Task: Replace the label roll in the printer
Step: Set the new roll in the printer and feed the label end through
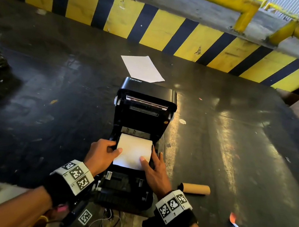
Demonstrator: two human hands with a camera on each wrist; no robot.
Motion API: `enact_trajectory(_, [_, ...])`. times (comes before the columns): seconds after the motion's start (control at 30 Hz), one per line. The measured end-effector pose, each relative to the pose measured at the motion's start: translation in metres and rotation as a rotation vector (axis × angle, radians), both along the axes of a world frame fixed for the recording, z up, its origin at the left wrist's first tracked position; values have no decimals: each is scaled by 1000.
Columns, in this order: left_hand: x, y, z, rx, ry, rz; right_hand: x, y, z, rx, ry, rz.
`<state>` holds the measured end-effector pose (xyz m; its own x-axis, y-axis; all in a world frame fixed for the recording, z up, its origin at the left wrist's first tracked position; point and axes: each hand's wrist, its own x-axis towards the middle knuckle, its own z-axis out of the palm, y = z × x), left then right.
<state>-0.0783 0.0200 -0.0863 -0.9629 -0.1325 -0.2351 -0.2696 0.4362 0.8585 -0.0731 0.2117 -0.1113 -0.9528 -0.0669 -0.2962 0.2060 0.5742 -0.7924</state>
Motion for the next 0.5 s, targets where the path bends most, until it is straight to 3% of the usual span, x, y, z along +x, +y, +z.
enact_trajectory(0.23, [5,-8,3,-148,50,-69,-8,-2,-8,-83,159,-219])
enact_trajectory(0.5, [22,-2,-7,-254,70,-98,17,-8,-3,48,280,-326])
